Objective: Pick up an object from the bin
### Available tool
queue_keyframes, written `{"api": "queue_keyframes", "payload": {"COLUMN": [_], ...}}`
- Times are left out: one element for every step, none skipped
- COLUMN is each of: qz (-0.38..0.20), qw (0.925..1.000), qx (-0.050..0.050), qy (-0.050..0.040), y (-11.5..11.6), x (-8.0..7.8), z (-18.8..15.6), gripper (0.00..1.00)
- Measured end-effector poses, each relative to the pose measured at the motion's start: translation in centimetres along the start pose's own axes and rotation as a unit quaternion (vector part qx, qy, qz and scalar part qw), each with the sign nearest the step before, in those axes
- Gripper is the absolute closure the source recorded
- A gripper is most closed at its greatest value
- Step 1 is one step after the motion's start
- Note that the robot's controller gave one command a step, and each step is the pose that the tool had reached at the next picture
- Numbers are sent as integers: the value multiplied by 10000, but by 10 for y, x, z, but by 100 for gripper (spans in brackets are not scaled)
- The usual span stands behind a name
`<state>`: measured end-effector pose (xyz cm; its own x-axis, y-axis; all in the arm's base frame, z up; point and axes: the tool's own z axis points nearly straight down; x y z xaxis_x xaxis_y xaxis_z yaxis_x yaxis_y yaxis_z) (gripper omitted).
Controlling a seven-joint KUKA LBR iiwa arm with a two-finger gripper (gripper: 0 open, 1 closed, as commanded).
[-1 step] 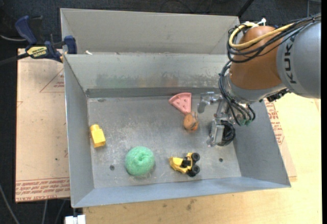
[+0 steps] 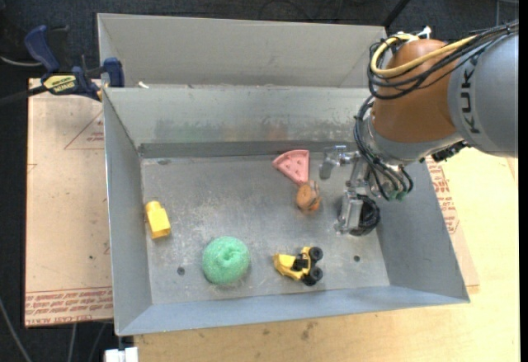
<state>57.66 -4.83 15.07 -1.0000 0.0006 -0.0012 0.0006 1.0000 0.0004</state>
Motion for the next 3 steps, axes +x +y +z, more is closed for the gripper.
{"api": "queue_keyframes", "payload": {"qz": [79, -33, 563], "qw": [10000, 10000, 9984], "qx": [0, 3, -7], "qy": [-35, 25, -6], "y": [-16, 18, 39], "x": [6, 21, 12], "z": [53, 76, 79], "gripper": [0, 0, 0]}}
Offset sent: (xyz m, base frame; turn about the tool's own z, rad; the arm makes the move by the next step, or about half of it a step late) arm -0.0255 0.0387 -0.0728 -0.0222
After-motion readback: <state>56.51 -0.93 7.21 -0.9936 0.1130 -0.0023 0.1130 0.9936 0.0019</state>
